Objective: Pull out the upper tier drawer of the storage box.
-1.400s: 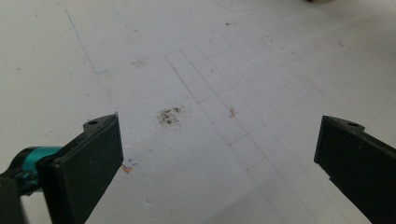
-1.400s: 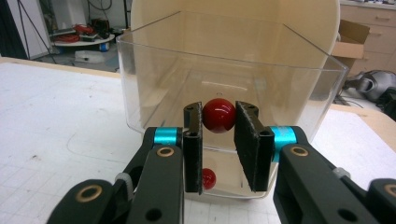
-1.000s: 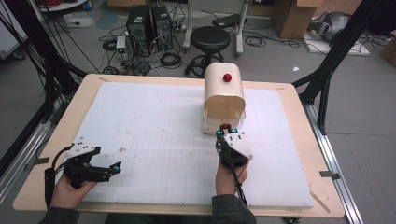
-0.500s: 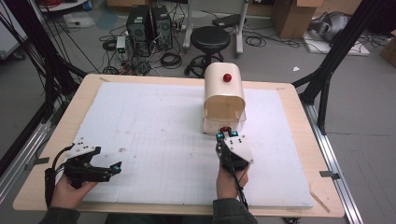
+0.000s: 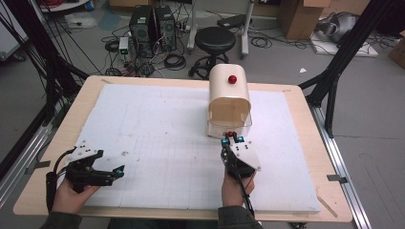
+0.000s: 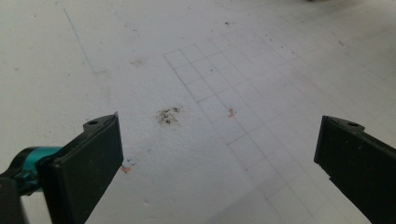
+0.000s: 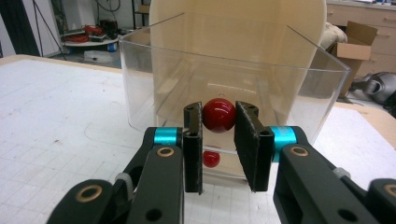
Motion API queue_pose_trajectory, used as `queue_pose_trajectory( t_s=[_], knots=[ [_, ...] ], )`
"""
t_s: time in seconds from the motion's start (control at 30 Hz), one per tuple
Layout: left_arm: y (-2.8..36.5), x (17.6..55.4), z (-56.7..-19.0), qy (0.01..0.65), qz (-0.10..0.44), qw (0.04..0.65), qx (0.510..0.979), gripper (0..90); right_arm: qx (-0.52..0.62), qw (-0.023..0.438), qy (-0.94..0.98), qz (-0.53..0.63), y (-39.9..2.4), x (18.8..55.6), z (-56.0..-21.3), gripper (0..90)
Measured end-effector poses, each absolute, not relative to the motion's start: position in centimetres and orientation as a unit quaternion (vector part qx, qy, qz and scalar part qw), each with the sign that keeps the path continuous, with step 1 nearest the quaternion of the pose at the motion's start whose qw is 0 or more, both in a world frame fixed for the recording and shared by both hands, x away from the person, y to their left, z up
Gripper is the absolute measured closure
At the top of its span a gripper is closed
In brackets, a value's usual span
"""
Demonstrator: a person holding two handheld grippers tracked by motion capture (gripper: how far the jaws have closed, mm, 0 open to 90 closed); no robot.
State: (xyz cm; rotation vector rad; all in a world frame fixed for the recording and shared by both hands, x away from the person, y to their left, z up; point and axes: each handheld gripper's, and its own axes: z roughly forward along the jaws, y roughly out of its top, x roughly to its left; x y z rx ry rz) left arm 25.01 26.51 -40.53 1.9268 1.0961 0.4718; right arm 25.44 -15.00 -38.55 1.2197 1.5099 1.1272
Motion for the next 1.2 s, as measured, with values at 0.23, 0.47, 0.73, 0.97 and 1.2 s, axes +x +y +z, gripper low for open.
queue_pose_trajectory(
  t_s=[0.23,0.47,0.73,0.97,1.2],
  knots=[
    [26.5,25.0,-40.5,0.438,0.189,0.424,0.77,1.7,0.487,0.433,0.608,0.454,-15.1,25.1,-38.5,73.0],
    [26.5,25.0,-40.5,0.437,0.189,0.424,0.77,1.7,0.487,0.429,0.608,0.457,-15.2,24.8,-38.6,72.9],
    [26.5,25.0,-40.5,0.437,0.189,0.424,0.77,1.7,0.487,0.422,0.606,0.466,-15.4,24.7,-38.6,70.4],
    [26.5,25.0,-40.5,0.436,0.19,0.423,0.771,1.7,0.483,0.423,0.604,0.472,-15.7,24.5,-38.6,67.2],
    [26.4,25.0,-40.5,0.437,0.189,0.423,0.77,1.7,0.477,0.415,0.61,0.477,-15.9,24.3,-38.6,63.3]
  ],
)
